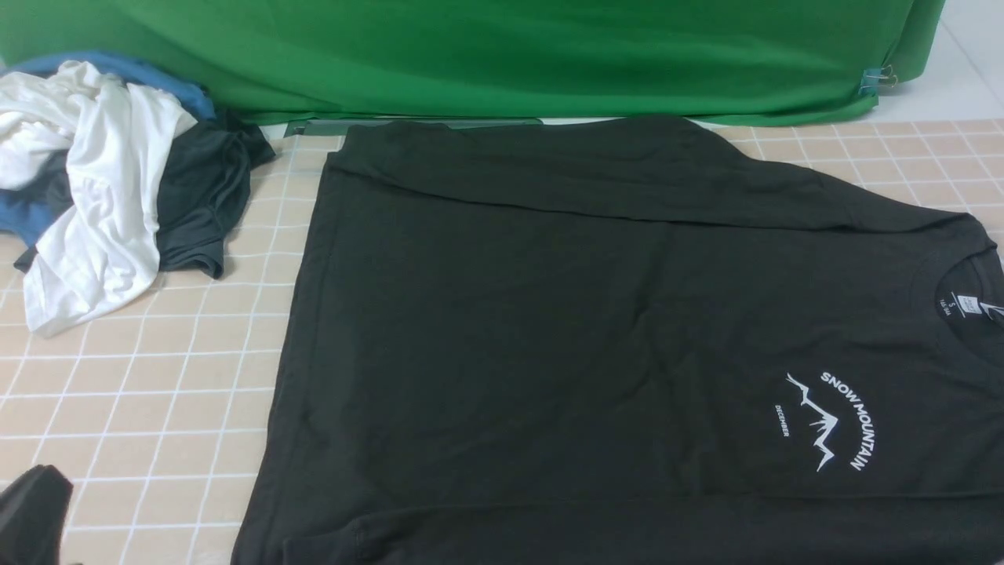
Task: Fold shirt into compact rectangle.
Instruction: 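Grasp the left edge of the dark T-shirt lying flat on the table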
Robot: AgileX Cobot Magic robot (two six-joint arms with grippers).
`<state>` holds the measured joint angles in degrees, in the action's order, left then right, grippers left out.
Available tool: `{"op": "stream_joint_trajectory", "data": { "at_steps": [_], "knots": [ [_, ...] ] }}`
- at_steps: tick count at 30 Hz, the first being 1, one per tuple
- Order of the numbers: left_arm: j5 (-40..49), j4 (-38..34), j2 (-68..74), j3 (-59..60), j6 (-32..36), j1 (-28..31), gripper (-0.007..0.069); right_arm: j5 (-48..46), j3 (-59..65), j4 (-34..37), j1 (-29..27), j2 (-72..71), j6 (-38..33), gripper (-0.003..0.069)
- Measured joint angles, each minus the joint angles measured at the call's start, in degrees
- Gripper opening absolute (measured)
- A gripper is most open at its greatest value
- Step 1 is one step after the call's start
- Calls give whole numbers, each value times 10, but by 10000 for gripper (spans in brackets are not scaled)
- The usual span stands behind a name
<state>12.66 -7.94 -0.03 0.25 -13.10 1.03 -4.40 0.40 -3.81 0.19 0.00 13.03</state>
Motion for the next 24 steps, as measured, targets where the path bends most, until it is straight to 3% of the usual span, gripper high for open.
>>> {"op": "stream_joint_trajectory", "data": {
  "at_steps": [4, 5, 6, 8, 12, 20, 24],
  "knots": [
    [5, -273, 0, 0, -121, 0, 17, 35, 0, 87, 0, 0, 240, 242],
    [4, -284, 0, 0, -125, 0, 17, 36, 0, 89, 0, 0, 256, 242],
    [6, -359, 0, 0, -144, 0, 17, 44, 0, 99, 0, 0, 292, 242],
    [5, -416, 0, 0, -155, 0, 17, 44, 0, 103, 0, 0, 313, 242],
    [1, -444, 0, 0, -157, 0, 17, 44, 0, 107, 0, 0, 316, 242],
    [-41, -429, 0, 0, -157, 0, 17, 60, 0, 109, 0, 0, 327, 239],
    [-52, -407, 0, -10, -147, 0, 17, 88, -17, 110, 0, 0, 293, 156]
  ]
}}
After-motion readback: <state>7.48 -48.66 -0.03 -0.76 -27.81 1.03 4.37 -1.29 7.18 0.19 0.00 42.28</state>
